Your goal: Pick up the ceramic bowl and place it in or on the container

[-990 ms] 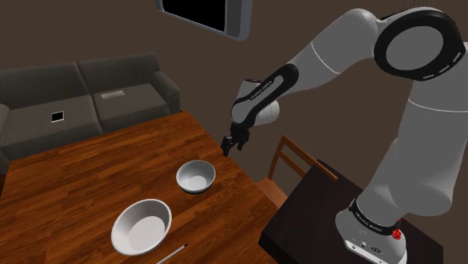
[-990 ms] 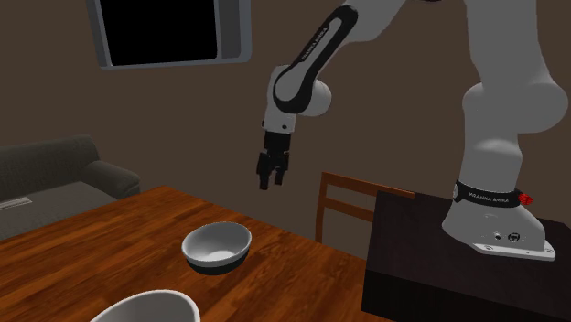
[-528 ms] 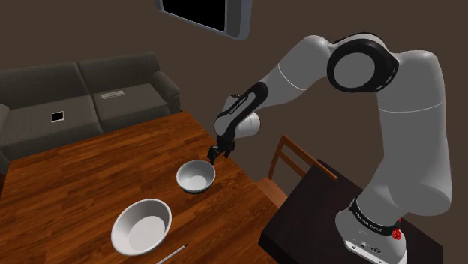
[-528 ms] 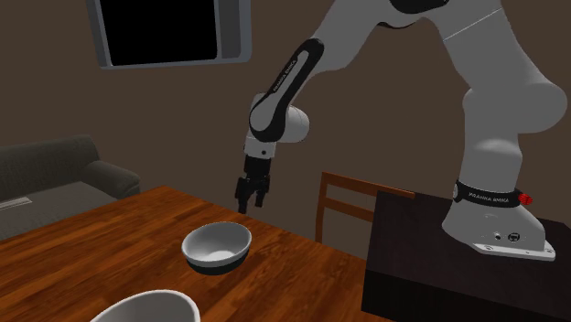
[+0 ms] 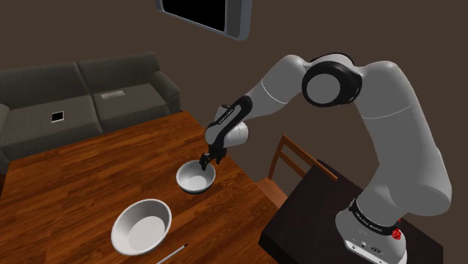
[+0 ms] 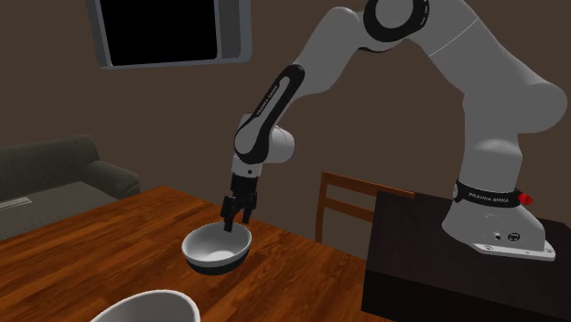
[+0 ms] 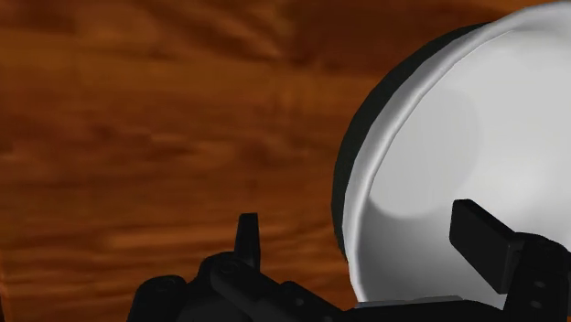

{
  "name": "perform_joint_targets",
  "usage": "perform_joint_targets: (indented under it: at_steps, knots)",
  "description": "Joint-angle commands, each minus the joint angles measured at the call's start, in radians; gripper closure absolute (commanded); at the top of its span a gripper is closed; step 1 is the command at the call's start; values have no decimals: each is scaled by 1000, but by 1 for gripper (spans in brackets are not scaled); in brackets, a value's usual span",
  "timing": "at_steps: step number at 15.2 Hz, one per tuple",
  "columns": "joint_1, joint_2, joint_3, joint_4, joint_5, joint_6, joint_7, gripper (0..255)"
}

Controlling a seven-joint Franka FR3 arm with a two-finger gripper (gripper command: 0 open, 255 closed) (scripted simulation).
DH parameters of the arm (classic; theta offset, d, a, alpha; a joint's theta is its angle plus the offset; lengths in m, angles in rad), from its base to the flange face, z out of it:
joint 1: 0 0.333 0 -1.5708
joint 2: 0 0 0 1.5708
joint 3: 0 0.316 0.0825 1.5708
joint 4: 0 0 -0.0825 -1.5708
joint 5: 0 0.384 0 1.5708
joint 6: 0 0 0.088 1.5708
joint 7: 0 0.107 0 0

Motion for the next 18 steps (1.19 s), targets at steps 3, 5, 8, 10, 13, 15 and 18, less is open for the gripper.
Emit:
perform_joint_targets:
  at_steps: [3, 5, 8, 10, 13, 15, 18]
  knots:
    - [3, 60, 8, 37, 4, 25, -4, 0]
    - [3, 60, 8, 37, 4, 26, -4, 0]
    - [3, 60, 8, 37, 4, 25, -4, 0]
    - [3, 60, 8, 37, 4, 25, -4, 0]
    - [3, 60, 8, 37, 4, 25, -4, 255]
    - [3, 60, 8, 37, 4, 25, -4, 255]
    - [3, 59, 8, 36, 4, 25, -4, 255]
